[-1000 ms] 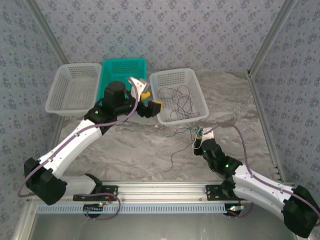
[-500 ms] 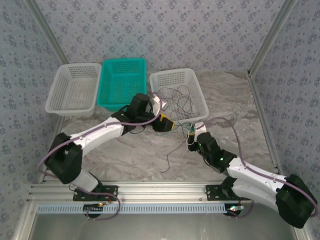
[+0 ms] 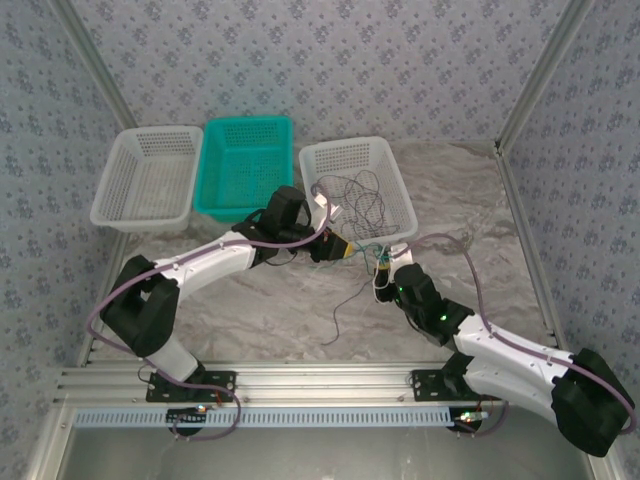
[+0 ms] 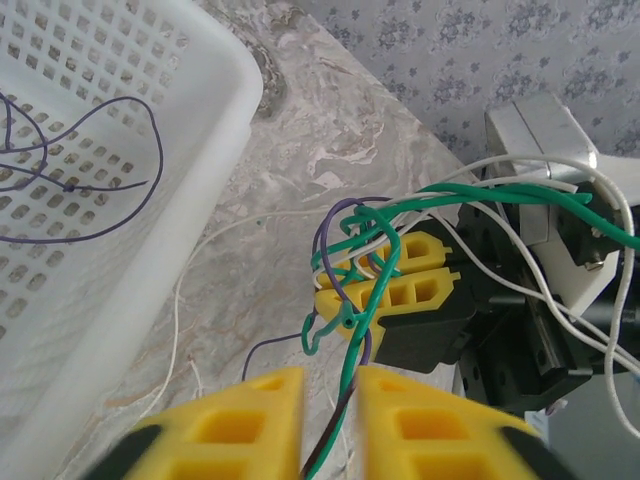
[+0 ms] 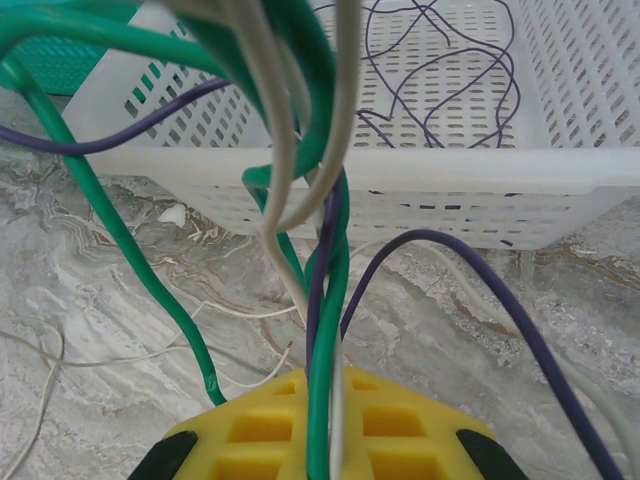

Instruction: Untangle the cables

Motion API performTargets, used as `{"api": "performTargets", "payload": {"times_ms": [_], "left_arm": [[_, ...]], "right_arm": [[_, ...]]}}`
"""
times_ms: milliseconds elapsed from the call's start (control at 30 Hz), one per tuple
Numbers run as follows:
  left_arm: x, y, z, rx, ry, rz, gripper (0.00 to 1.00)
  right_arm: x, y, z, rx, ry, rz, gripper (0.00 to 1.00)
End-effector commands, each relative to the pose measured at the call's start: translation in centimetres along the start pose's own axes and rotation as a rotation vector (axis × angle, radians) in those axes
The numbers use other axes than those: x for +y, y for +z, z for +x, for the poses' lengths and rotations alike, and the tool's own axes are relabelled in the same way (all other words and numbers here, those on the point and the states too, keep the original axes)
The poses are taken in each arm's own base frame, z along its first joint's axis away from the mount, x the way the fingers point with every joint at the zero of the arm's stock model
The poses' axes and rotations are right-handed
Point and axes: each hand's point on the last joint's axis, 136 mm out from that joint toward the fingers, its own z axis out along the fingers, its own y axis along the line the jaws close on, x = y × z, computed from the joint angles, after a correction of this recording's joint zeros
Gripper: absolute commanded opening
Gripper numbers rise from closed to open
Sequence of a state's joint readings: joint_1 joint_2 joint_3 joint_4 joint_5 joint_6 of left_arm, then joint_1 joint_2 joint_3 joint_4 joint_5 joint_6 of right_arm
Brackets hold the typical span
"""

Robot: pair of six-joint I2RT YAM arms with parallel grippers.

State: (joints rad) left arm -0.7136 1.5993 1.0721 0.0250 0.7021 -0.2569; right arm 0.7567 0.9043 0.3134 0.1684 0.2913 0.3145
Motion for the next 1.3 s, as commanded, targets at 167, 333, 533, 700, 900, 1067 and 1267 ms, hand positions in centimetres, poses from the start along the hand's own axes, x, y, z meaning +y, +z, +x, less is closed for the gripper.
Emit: {"api": "performTargets", "payload": {"times_ms": [167, 333, 533, 700, 900, 1067, 1267], "left_arm": [[-0.4, 0.6, 0.2, 0.009, -0.008, 0.055, 0.33], [-0.2, 1.0, 0.6, 0.026, -0.016, 0.059, 0.31], [-0.4, 0.8, 0.6, 0.017, -0.008, 0.054, 0.08], [-1.0, -0.1, -0.7, -0.029, 0.018, 0.040, 0.00], [-3.6, -2.1, -4.0, -0.121, 0.062, 0.062, 0.00], [-6.4, -4.9, -7.1, -0.220, 0.115, 0.074, 0.00], [-9.9, -8.0, -9.7, -0.313, 0.189, 0.091, 0.00]], "right_arm": [[0.1, -0.1, -2.1, -0.054, 0.023, 0.007, 0.00], [-0.2, -0.1, -2.1, -0.057, 0.024, 0.025, 0.00], [-0.5, -0.1, -2.0, -0.053, 0.031, 0.035, 0.00], [-0.9, -0.1, -1.5, -0.039, 0.040, 0.056, 0.00], [-2.9, 0.6, 1.6, 0.047, 0.062, 0.155, 0.02], [-4.4, 1.5, 5.1, 0.161, 0.114, 0.247, 0.09], [-5.2, 2.3, 6.9, 0.232, 0.146, 0.322, 0.25]]}}
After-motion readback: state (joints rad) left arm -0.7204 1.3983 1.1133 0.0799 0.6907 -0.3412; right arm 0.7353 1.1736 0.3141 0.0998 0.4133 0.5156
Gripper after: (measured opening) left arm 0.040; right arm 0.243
